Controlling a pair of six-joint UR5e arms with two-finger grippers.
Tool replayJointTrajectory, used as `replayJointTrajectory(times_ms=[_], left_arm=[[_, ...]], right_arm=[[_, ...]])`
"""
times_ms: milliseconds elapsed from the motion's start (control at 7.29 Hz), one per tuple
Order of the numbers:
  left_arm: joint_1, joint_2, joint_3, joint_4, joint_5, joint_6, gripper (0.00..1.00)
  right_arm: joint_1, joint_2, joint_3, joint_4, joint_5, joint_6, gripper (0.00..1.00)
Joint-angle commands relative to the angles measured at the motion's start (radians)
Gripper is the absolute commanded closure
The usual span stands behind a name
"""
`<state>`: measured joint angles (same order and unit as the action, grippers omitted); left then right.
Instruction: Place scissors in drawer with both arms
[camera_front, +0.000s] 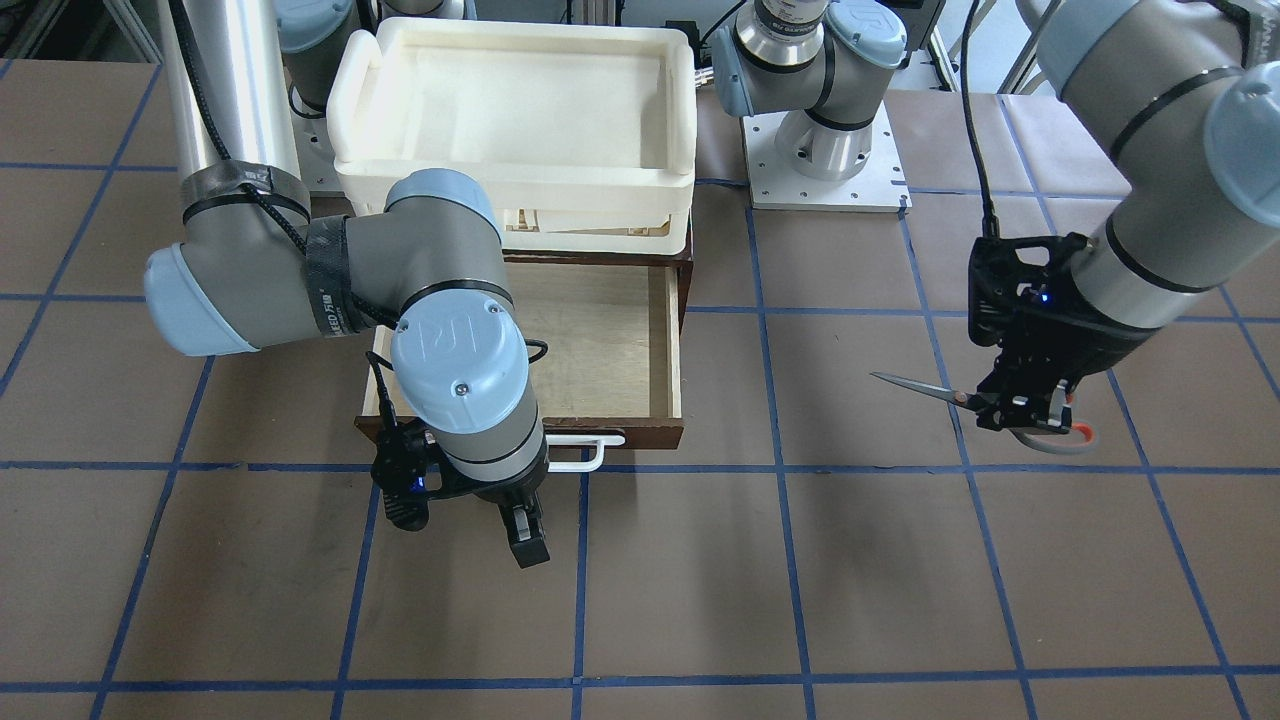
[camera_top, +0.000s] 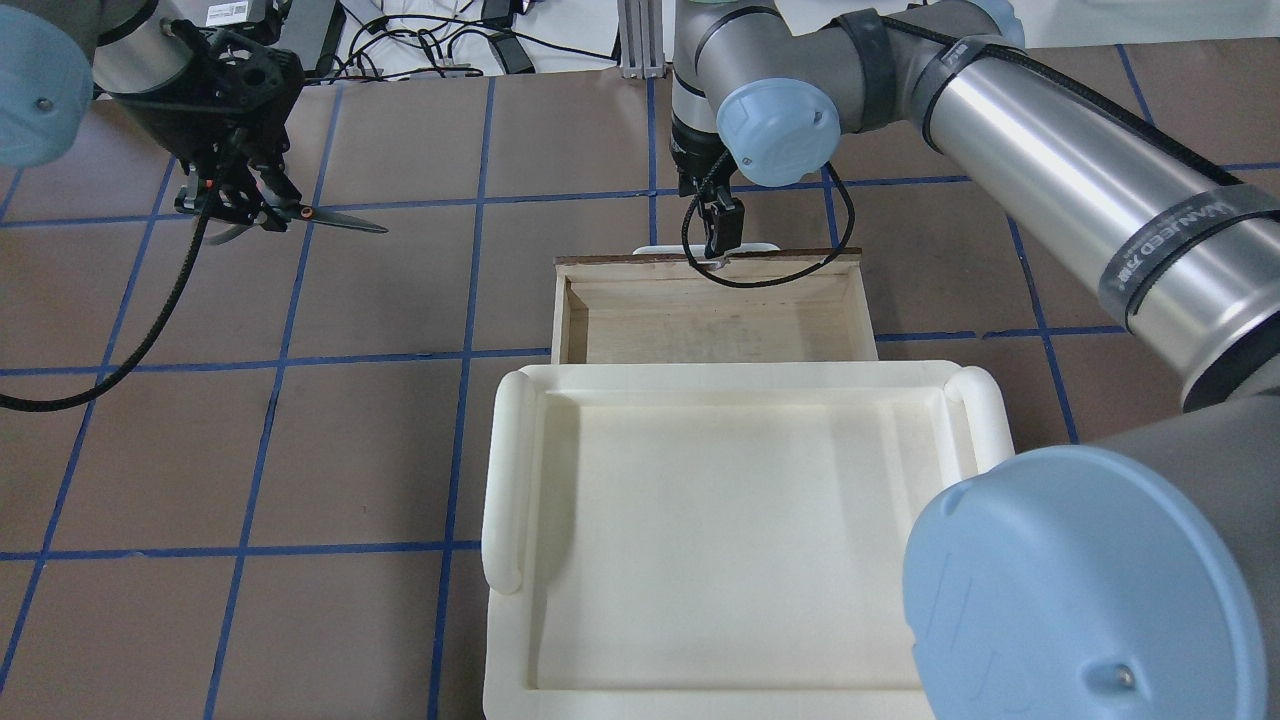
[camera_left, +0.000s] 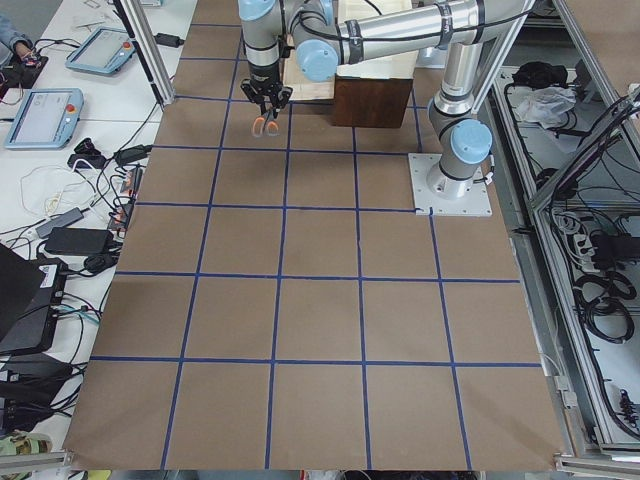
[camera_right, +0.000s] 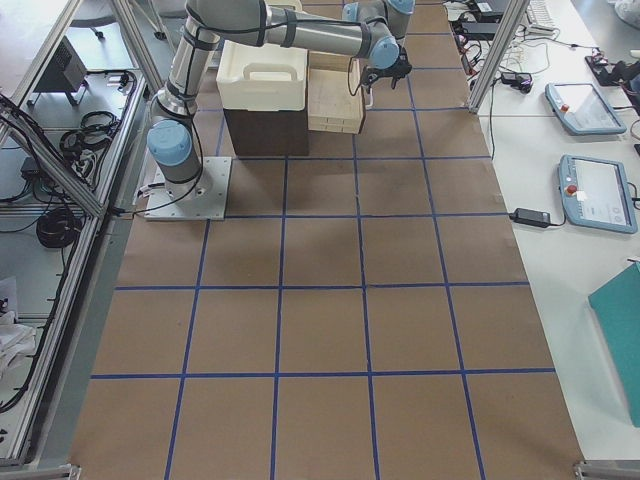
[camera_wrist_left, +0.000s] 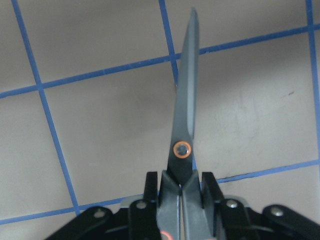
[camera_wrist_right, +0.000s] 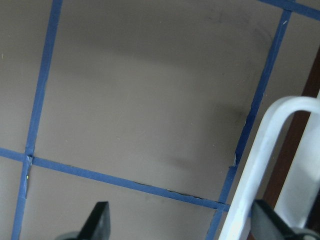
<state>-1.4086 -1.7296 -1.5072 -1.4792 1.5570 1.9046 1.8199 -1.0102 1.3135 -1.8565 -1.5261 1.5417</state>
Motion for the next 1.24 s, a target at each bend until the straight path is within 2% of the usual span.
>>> replayJointTrajectory(times_ms=[0, 137, 275, 412, 549, 824, 961, 1098], left_arm=[[-0.032, 0.027, -0.004, -0.074, -0.024, -0.154, 1.00], [-0.035, 0.038, -0.004, -0.088, -0.063, -0.200, 1.00], [-0.039, 0.041, -0.005, -0.090, -0.061, -0.206, 1.00], [-0.071, 0.044, -0.005, -0.093, -0.049, -0.222, 1.00], [-0.137, 0.045, 0.001, -0.105, -0.023, -0.254, 1.00], [-0.283, 0.044, 0.004, -0.119, -0.017, -0.515, 1.00], [-0.368, 0.042, 0.005, -0.110, -0.011, -0.586, 1.00], [-0.403, 0.029, 0.005, -0.107, 0.003, -0.598, 1.00]], right_arm=[[0.001, -0.027, 0.001, 0.008, 0.001, 0.001, 0.00], [0.001, -0.039, 0.000, 0.029, 0.000, 0.003, 0.00], [-0.002, -0.082, 0.000, 0.063, -0.011, -0.006, 0.00], [-0.008, -0.128, 0.000, 0.116, -0.012, -0.123, 0.00], [-0.017, -0.154, 0.003, 0.123, -0.019, -0.267, 0.00], [-0.075, -0.204, 0.012, 0.128, -0.058, -0.561, 0.00], [-0.112, -0.230, 0.015, 0.129, -0.060, -0.735, 0.00], [-0.152, -0.252, 0.015, 0.131, -0.063, -0.862, 0.00]])
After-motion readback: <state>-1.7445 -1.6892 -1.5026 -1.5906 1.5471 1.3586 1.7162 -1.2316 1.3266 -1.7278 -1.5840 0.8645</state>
